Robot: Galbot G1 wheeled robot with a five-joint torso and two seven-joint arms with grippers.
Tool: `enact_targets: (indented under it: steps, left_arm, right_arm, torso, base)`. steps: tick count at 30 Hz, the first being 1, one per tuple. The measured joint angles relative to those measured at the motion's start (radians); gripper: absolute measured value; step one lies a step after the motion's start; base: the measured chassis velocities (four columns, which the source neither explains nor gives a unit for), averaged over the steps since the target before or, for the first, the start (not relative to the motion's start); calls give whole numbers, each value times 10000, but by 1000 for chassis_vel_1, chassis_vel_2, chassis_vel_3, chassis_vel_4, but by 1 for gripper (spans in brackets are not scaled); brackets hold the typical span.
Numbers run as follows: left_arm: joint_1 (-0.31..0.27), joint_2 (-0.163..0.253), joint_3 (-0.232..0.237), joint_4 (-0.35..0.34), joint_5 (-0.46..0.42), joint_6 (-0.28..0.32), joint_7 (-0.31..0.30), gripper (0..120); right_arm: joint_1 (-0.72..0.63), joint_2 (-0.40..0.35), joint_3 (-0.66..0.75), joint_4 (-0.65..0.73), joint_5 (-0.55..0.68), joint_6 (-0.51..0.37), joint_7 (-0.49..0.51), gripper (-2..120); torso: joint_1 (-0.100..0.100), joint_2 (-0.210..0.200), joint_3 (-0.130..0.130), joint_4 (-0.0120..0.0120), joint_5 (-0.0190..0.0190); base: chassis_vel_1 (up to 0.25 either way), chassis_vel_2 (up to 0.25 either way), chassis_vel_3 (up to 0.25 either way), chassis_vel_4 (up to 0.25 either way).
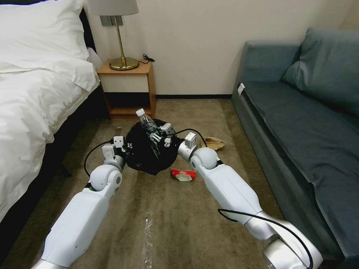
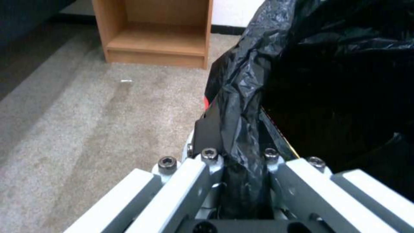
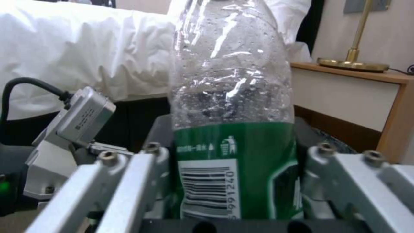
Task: Pick up the trash bin, then pick up the garbage on the floor and place it into the trash bin.
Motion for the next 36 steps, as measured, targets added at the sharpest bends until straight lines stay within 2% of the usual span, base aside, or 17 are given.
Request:
enact_targets:
  steps: [1, 2, 3, 5, 6, 8, 9, 11, 12, 13, 24, 31, 33, 36]
  left_arm:
    - [6, 2, -6, -16, -3, 0, -2, 2]
    - [16, 8, -37, -51, -10, -1, -10, 2]
    - [16, 8, -37, -51, -10, -1, -10, 2]
    - [40, 26, -108, -59, -11, -1, -34, 2]
    - [40, 26, -108, -59, -11, -1, -34, 2]
    - [81, 38, -168, -59, -11, -10, -46, 2]
    - [81, 38, -168, -59, -11, -10, -46, 2]
    - [150, 53, -229, -59, -12, -31, -48, 2]
    - [150, 53, -229, -59, -12, -31, -48, 2]
    - [175, 53, -258, -58, -11, -39, -50, 2]
    - [209, 131, -409, -45, -10, -64, -127, 2]
    - [193, 527, -779, 7, -163, -65, -144, 2]
    - [193, 616, -871, 7, -273, -67, -147, 2]
    - [223, 721, -1033, 19, -313, -105, -183, 2]
  right_arm:
    - [1, 3, -2, -4, 0, 2, -1, 48]
    - [1, 10, -8, -8, 3, 35, -17, 56]
    - [1, 10, -8, -8, 3, 35, -17, 56]
    - [0, 10, -19, -3, 61, 105, -44, 67]
    - [0, 10, -19, -3, 61, 105, -44, 67]
    - [-13, 1, -35, 30, 107, 107, -67, 77]
    - [-13, 1, -35, 30, 107, 107, -67, 77]
    - [-16, 8, -70, 76, 213, 103, -95, 89]
    - [-16, 8, -70, 76, 213, 103, -95, 89]
    - [-16, 49, -72, 87, 266, 98, -95, 96]
    - [12, 166, 23, 211, 522, 30, 87, 100]
    - [194, 163, 586, 122, 688, -228, 674, 100]
    - [313, 152, 812, -79, 501, -317, 836, 100]
    - [602, -74, 1161, -743, -520, -353, 994, 100]
  torso:
    - [0, 0, 0, 0, -1]
    - [0, 0, 0, -1, 0]
    - [0, 0, 0, -1, 0]
    - [-1, 0, 0, -1, 1]
    - [-1, 0, 0, -1, 1]
    - [0, 0, 0, -1, 1]
    - [0, 0, 0, -1, 1]
    - [0, 0, 0, -1, 1]
    - [0, 0, 0, -1, 1]
    - [-1, 0, 0, -1, 1]
    - [0, 0, -1, -1, 1]
    - [0, 0, -1, 1, 2]
    - [0, 1, 0, 1, 2]
    - [0, 0, 0, 0, 2]
  base:
    - [0, 0, 0, 0]
    - [0, 0, 0, 0]
    - [0, 0, 0, 0]
    - [0, 0, 0, 0]
    - [0, 0, 0, 0]
    - [0, 0, 0, 0]
    - [0, 0, 0, 0]
    - [0, 0, 0, 0]
    - [0, 0, 0, 0]
    - [0, 0, 0, 0]
    - [0, 0, 0, 0]
    - [0, 0, 0, 0]
    - [0, 0, 0, 0]
    - [0, 0, 0, 0]
